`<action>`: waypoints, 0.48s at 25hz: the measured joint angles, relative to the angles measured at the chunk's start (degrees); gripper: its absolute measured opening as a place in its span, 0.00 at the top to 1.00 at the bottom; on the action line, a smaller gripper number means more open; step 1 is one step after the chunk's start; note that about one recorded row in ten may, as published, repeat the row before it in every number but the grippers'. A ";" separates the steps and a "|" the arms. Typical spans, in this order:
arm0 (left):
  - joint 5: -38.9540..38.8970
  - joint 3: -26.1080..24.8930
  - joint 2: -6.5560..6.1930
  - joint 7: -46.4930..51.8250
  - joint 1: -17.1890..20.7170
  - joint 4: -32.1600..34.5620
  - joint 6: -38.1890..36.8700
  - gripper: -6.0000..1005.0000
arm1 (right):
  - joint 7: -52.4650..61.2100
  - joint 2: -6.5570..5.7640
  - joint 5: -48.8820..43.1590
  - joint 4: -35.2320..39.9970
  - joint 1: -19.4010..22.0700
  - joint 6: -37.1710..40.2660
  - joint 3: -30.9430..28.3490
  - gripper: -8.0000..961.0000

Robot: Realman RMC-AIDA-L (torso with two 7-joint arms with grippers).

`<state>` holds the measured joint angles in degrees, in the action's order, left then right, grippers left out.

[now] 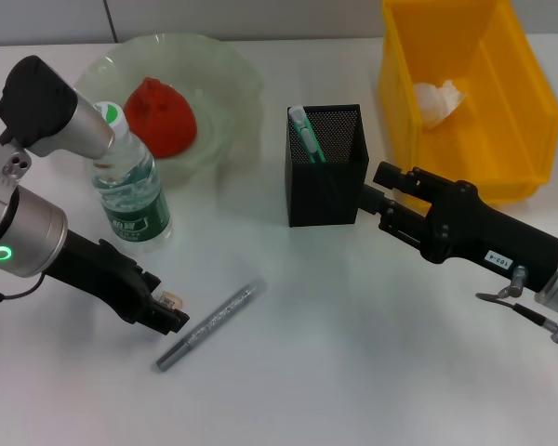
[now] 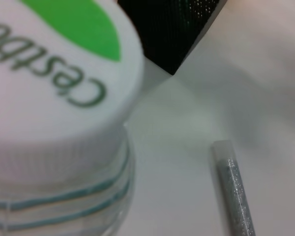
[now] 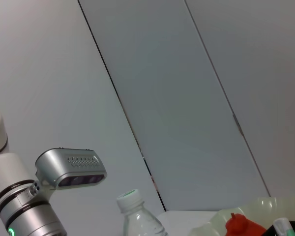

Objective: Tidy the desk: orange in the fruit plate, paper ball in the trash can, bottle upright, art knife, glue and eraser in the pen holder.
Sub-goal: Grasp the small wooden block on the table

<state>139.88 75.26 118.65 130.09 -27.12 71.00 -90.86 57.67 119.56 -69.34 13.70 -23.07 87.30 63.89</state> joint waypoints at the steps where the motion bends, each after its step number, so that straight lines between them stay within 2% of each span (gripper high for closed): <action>1: 0.05 0.03 0.00 -0.01 -0.04 -0.04 0.11 0.37 | 0.00 0.00 0.00 -0.02 -0.12 -0.07 0.00 0.47; 12: 2.62 1.24 0.04 -1.50 -0.11 0.30 0.06 0.37 | 0.00 0.06 0.08 -0.28 -0.40 -0.28 -0.21 0.47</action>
<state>142.50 76.50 118.69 128.59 -27.24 71.30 -90.80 57.67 119.62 -69.26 13.42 -23.47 87.02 63.68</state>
